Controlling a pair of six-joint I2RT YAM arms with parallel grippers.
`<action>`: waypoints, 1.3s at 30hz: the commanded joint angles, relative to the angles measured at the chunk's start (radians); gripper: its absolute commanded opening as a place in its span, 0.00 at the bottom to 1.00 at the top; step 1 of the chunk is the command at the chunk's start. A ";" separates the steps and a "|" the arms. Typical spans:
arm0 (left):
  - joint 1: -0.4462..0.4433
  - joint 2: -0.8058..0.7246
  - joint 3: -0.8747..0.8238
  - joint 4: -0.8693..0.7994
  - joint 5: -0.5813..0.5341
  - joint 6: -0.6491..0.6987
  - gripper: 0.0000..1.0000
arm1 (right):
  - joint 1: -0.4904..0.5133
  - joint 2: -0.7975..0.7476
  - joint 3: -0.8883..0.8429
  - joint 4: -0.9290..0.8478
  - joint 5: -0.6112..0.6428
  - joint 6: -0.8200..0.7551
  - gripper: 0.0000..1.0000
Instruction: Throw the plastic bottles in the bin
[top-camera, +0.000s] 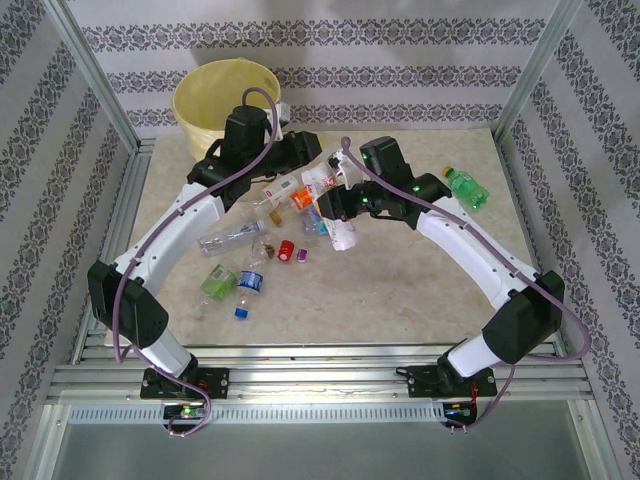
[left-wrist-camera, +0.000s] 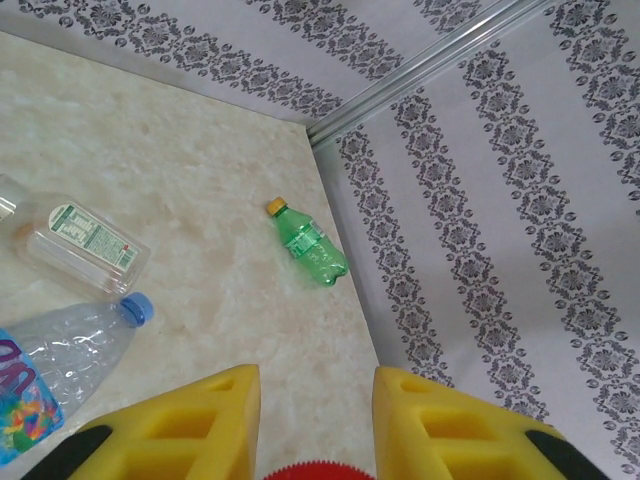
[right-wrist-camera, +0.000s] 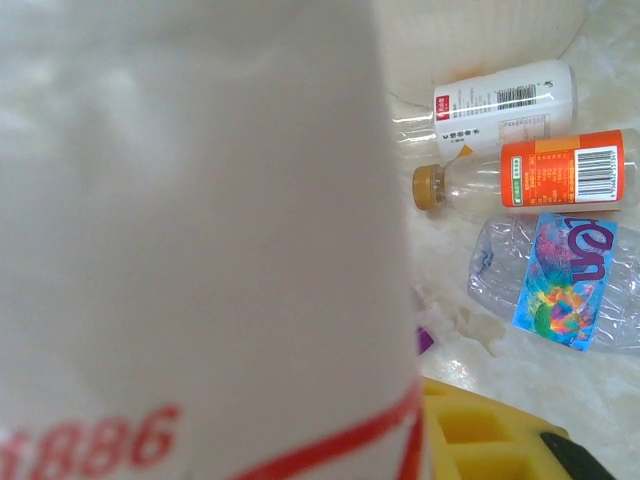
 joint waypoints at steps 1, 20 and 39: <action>0.000 0.011 0.057 -0.023 0.010 -0.006 0.10 | 0.005 0.015 0.011 0.004 -0.006 -0.009 0.29; 0.107 0.043 0.493 -0.481 -0.147 0.398 0.00 | -0.054 -0.058 -0.076 0.061 0.012 0.073 0.98; 0.312 0.220 1.102 -0.480 -0.325 0.597 0.00 | -0.117 -0.143 -0.151 0.038 0.022 0.079 0.98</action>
